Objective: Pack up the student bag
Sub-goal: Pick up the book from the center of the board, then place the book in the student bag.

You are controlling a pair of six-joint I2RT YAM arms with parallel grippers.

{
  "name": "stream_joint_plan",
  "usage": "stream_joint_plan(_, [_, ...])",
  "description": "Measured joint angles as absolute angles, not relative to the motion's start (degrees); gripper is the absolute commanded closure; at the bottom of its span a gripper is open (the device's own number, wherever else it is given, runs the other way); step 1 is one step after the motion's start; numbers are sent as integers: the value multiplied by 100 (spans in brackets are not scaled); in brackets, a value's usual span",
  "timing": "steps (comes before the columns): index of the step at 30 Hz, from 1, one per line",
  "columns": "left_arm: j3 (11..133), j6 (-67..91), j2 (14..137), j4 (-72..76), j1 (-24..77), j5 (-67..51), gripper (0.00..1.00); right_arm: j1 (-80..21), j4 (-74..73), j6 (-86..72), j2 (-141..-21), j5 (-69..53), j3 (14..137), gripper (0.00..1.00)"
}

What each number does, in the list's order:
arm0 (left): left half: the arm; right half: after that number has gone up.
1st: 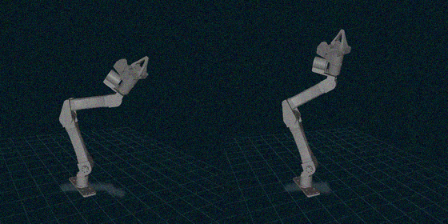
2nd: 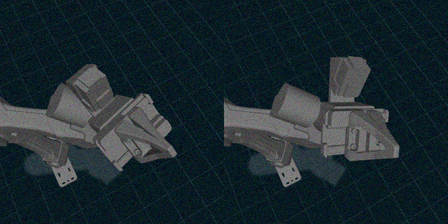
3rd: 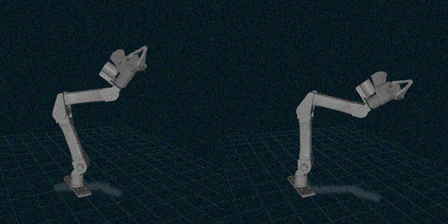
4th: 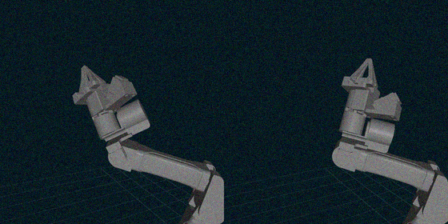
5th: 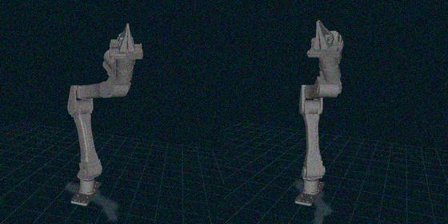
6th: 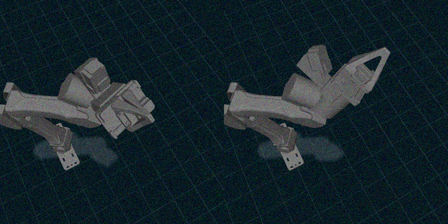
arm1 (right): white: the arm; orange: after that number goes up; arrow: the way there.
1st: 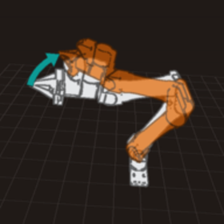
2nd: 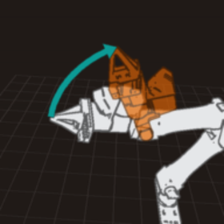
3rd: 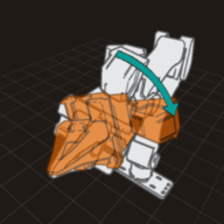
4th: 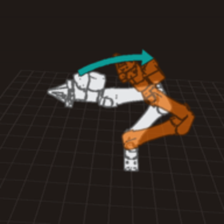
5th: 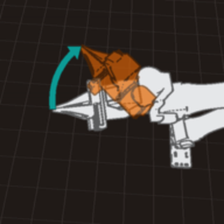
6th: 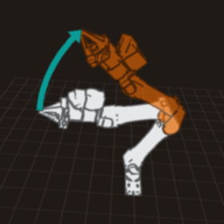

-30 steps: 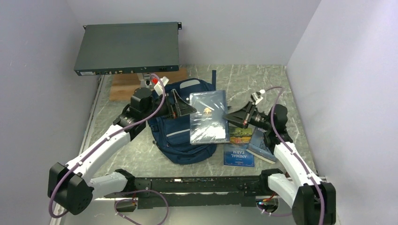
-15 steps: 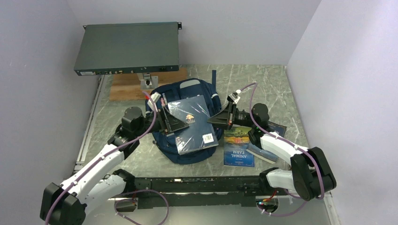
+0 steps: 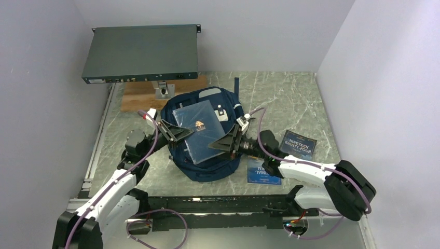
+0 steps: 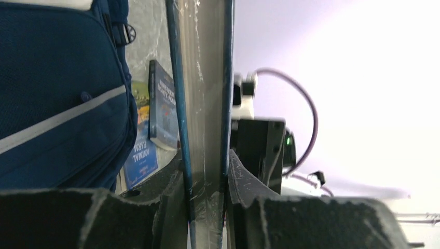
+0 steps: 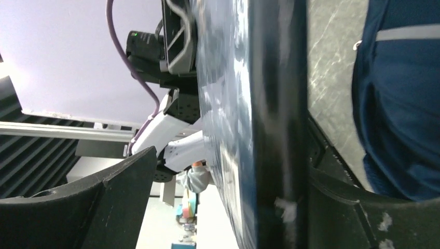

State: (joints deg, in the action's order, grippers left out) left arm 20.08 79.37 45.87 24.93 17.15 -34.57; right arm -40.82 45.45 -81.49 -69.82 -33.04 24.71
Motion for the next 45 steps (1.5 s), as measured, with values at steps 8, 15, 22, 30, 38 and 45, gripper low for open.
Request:
stream_joint_plan(8, [1855,8473,4779,3341,1667,-2829,100,-5553,5345,-8604,-6895,-810,1898,19])
stream_joint_plan(15, [1833,8530,4753,3529,1669,-2641,100,-5756,5673,-8779,-7065,655,2202,47])
stream_joint_plan(22, [1767,8656,4633,3468,1612,-2541,60,-5798,5607,-8833,-7402,919,2427,100])
stream_joint_plan(30, [2390,6272,4324,967,1756,-3306,0,-5758,1730,-7957,-5155,1535,2443,100])
stream_joint_plan(38, [4228,3159,5070,-2126,4289,-1466,6,-5581,-4611,-6812,-3826,3385,4484,100])
stream_joint_plan(45, [5452,1428,7247,-2810,5572,-257,19,-5559,-6899,-6442,-2871,4292,5666,100])
